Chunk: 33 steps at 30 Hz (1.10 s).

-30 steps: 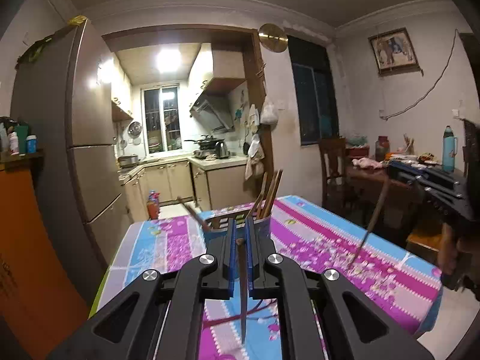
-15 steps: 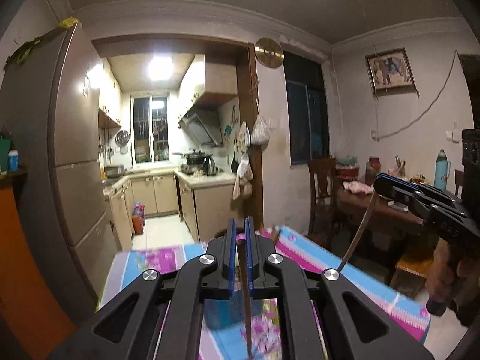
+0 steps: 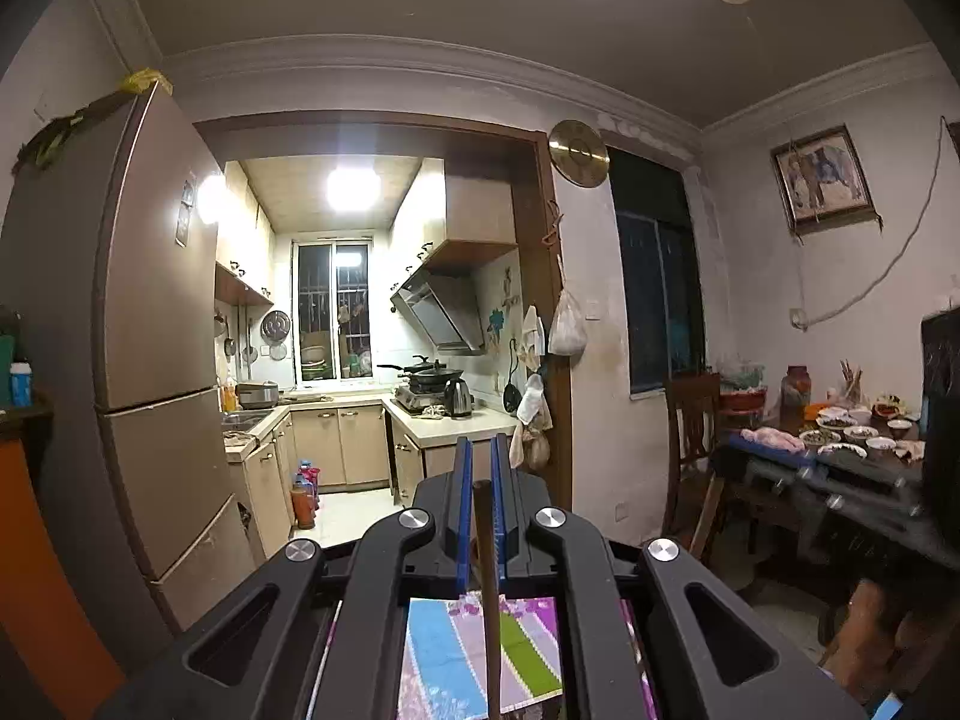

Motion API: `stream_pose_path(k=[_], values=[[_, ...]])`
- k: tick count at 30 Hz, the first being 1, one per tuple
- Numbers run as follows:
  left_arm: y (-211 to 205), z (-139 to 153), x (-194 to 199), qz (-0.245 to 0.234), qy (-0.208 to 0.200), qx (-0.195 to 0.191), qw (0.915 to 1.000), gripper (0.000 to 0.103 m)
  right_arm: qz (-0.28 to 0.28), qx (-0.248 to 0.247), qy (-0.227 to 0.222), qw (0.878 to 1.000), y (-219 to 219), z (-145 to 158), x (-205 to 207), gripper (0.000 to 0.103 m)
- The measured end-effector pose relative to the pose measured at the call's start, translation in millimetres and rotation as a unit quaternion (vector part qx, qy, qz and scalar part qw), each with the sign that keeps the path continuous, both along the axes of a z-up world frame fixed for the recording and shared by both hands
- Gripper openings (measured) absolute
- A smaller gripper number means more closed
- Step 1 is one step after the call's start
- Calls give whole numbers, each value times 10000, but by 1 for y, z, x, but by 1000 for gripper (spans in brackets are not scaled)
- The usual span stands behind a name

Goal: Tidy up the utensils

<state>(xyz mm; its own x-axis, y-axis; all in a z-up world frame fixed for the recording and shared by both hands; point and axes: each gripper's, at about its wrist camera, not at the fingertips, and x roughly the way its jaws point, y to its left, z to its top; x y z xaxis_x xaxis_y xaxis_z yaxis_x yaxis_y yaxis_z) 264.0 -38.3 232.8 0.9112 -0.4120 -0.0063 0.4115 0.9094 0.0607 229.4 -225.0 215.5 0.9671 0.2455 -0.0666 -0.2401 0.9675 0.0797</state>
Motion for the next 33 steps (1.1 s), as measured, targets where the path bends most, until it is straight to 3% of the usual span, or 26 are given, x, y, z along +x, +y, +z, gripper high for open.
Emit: stream_pose_path(k=[5, 13, 17, 20, 26, 27, 28, 29, 30, 33], values=[[-10, -23, 32, -66, 215, 51, 9997, 7, 79, 134, 341, 9993, 3, -30, 31, 5], [-24, -93, 60, -29, 758, 552, 9956, 7, 187, 140, 826, 9963, 11, -81, 57, 5], [-24, -120, 65, 109, 988, 768, 9921, 7, 156, 22, 936, 9955, 14, -92, 58, 8], [-16, -111, 57, 185, 888, 708, 9934, 7, 74, 128, 753, 9971, 5, -82, 46, 16], [4, -67, 23, 312, 458, 500, 9972, 7, -199, 234, 244, 9992, -22, -47, 3, 20], [12, -57, 9, 351, 328, 429, 9979, 8, -269, 150, 112, 9995, -27, -42, -11, 26], [20, -51, -3, 348, 207, 378, 9985, 18, -294, 103, 35, 9995, -30, -40, -19, 32], [27, -45, -16, 372, 88, 340, 9987, 37, -326, 45, -106, 9994, -34, -37, -36, 47], [31, -42, -26, 362, -41, 311, 9989, 41, -365, 17, -212, 9991, -39, -37, -50, 56], [23, -42, -32, 292, -192, 654, 9972, 34, -408, -98, -323, 9986, -45, -42, -78, 56]])
